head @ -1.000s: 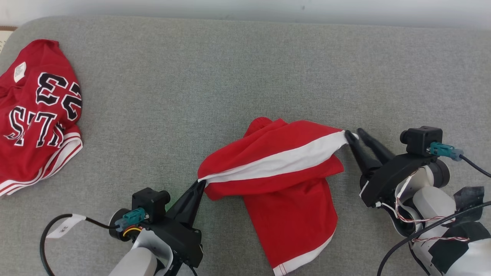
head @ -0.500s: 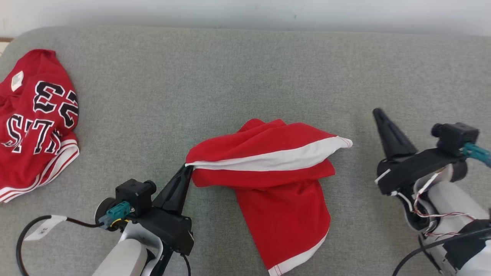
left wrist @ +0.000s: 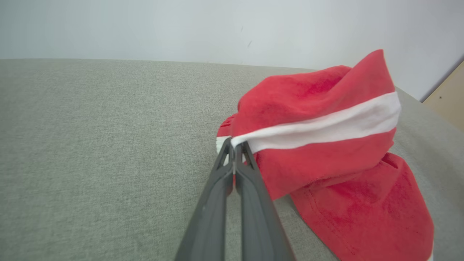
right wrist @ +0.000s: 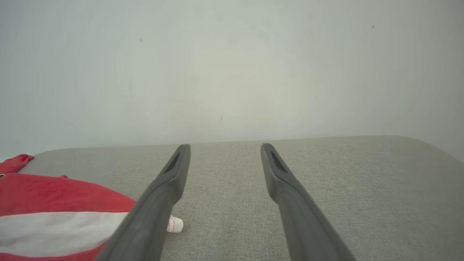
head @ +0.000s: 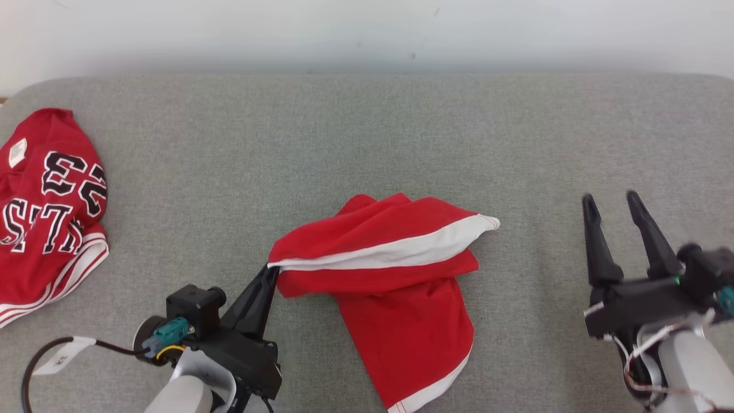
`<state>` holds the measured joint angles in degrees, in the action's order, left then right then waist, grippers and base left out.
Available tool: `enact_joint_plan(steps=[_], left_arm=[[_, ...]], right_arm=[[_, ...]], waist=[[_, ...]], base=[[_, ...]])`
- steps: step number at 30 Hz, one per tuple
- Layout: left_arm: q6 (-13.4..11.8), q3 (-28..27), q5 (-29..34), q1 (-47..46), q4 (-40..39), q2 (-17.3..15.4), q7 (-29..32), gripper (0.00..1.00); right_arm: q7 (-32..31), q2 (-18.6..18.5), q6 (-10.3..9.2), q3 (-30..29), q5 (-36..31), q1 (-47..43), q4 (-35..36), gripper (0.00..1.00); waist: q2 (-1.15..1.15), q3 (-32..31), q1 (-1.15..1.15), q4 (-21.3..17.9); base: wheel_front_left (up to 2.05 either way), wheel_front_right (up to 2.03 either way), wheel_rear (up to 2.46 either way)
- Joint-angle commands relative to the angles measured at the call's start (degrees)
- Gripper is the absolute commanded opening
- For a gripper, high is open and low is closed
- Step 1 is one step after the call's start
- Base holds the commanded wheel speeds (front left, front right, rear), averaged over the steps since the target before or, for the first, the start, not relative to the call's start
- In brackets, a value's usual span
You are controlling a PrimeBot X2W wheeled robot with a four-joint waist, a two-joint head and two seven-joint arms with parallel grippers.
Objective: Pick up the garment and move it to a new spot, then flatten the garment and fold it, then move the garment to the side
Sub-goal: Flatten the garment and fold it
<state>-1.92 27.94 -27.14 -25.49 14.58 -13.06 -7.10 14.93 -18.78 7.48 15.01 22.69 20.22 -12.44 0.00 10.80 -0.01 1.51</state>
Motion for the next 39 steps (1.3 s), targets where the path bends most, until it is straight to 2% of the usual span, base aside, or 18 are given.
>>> enact_joint_plan(steps=[1,12,18,31,39], left_arm=[[-0.2,0.1,-0.9,1.4,0.1,-0.3,0.2,0.00],[-0.6,0.2,-1.5,3.0,0.4,-1.0,0.2,0.00],[-1.1,0.2,-1.7,3.5,0.3,-1.4,0.3,0.00],[-1.2,0.5,-2.6,4.3,0.2,-1.7,0.5,0.00],[-1.6,1.1,-2.4,3.6,-0.3,-1.6,0.7,0.00]], right_arm=[[0.3,1.4,0.02,-1.6,-2.7,-2.8,2.3,1.00],[-2.6,6.3,0.02,-6.7,-11.2,-14.9,13.5,1.00],[-5.7,8.1,0.02,-8.5,-12.8,-19.2,18.8,1.00],[-8.8,10.1,0.02,-10.4,-13.1,-22.7,22.0,1.00],[-9.4,9.8,0.02,-10.2,-13.0,-21.8,22.1,1.00]], waist=[[0.00,-0.9,0.01,-0.4],[0.00,-2.9,0.01,-1.5],[0.00,-3.3,0.01,-1.7],[0.00,-4.0,0.01,-1.6],[0.00,-3.6,0.01,-1.1]], base=[[0.00,0.00,0.00],[0.00,0.00,0.00],[0.00,0.00,0.00],[0.00,0.00,0.00],[0.00,0.00,0.00]])
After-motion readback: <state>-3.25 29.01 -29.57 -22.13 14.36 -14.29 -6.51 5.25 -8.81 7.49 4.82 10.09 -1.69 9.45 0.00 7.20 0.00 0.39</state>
